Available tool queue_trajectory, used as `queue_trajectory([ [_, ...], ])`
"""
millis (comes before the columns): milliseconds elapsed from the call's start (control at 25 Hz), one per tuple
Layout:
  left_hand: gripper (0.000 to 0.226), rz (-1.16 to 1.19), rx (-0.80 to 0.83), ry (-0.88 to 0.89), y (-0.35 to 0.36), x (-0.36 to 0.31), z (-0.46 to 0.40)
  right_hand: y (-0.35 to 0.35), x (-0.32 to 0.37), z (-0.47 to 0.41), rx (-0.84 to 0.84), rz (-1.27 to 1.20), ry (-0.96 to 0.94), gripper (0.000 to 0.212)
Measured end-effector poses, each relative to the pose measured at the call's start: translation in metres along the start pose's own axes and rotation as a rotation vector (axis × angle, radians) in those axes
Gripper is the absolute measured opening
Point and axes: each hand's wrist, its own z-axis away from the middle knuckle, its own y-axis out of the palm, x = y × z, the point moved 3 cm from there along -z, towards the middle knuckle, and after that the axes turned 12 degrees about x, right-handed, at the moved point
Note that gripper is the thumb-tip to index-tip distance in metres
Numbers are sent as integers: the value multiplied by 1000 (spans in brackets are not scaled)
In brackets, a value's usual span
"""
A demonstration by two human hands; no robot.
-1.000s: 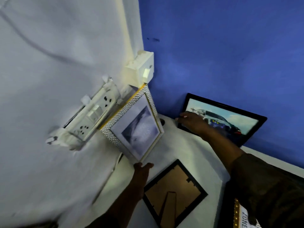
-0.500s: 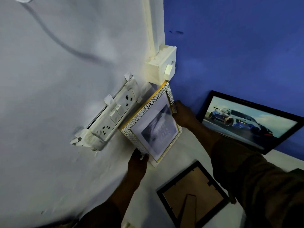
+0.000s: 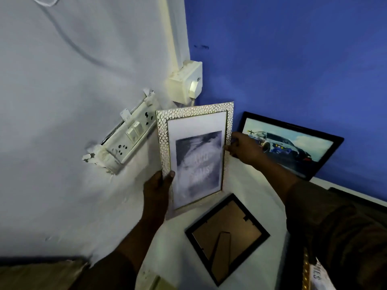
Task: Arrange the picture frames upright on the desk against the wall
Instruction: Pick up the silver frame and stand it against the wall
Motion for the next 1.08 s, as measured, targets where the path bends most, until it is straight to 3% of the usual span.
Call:
queue_trajectory([
  [80,23,25,-55,65,1,-27,14,-8,-1,30,30,-64,4,8],
  [160,19,25,-69,81,5,-57,31,-19,4,68,-17,-20,16,11],
  [240,20,-56,-41,105,5,-87,47,-39,14,110,-243,35,-7,43],
  [320,35,-250,-14,186,5,-118,66,-62,36,162,-506,80,-201,56],
  [400,44,-524,35,265,10,-148,89,-76,71,217,-606,260,-433,52],
  [480,41,-811,90,318,27,-174,121,-80,95,268,-579,494,-585,50],
  [640,29,-1112,99,424,59,-215,191,-64,102,342,-532,1037,-666,48],
  [800,21,-1123,124,484,74,-235,246,-45,95,387,-318,1114,-627,42],
  [960,28,-1104,5,639,80,-253,302,-47,99,439,-464,1021,-622,37],
  [1080,34,-861,-19,803,79,-261,343,-53,94,469,-560,926,-560,40],
])
